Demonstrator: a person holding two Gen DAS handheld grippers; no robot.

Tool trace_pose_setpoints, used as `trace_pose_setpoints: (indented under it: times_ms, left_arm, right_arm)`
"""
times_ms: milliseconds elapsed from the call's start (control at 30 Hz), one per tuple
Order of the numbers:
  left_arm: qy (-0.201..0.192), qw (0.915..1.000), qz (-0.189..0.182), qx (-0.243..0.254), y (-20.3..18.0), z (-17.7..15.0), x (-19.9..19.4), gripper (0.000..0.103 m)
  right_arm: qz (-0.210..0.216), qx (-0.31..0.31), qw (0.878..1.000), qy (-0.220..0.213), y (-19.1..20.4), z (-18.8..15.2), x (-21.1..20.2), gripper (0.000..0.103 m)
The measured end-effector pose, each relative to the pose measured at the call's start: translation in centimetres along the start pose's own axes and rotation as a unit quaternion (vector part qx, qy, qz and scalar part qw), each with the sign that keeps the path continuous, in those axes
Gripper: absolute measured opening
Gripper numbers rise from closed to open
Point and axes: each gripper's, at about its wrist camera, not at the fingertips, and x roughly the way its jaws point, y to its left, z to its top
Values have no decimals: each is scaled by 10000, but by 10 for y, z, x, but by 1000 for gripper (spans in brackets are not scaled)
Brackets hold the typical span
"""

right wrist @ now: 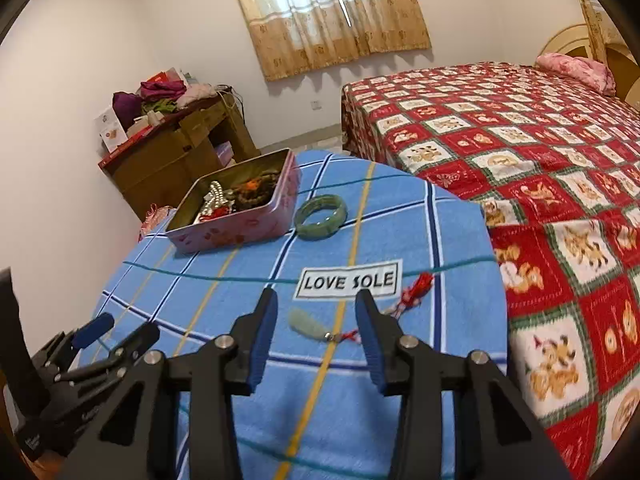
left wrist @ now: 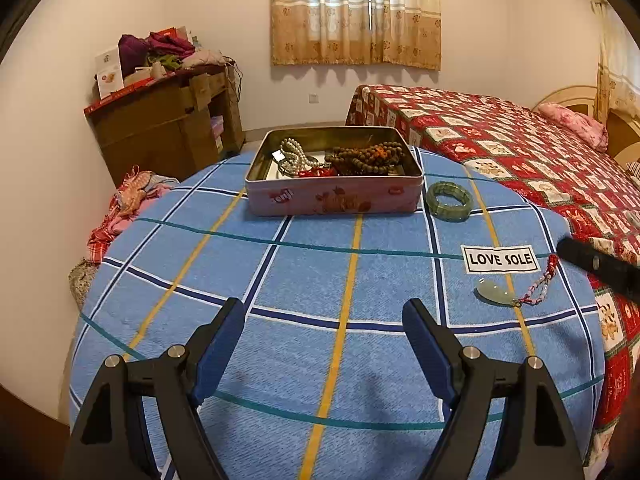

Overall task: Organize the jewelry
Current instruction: 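Withdraw both tools from the tin and move the right tool to the green jade bangle, then grasp the green jade bangle with the right tool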

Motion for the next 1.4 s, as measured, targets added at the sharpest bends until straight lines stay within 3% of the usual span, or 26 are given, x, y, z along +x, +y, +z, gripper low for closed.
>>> trace_pose_setpoints:
  times_ms: [133, 267, 533, 633, 767, 933, 1133, 1400]
  left_arm:
    - [64, 9999, -62, -140, 6, 3, 6, 81]
    - [70, 9998, 6, -175, 12, 4, 10, 81]
    - [74, 9997, 29, -218, 23, 8, 18, 81]
    - [88, 9997, 8, -229, 25, 9, 22, 81]
    - [103, 9997, -10, -233, 25, 10, 24, 81]
    - [79, 9997, -48, -222, 25, 10, 20, 81]
    - [14, 9998, -107, -195, 22, 11, 14, 81]
    - [-43, 9994, -329, -19, 5, 12, 2, 81]
  right_arm:
    - [-35, 57, 10000, 14, -9, 33, 21, 42]
    - [112, 178, 9989, 428, -11, 59, 69, 42]
    - [-456, -218, 9942, 945, -3, 67, 143, 42]
    - [-547, -244, 9917, 1134, -3, 64, 156, 25]
    - [-613, -304, 9908, 1167, -2, 64, 158, 10]
    - [-374, -49, 9934, 1079, -9, 67, 143, 9]
    - [-30, 184, 9986, 488, -14, 73, 73, 9]
    - [24, 184, 9996, 212, -30, 37, 0, 9]
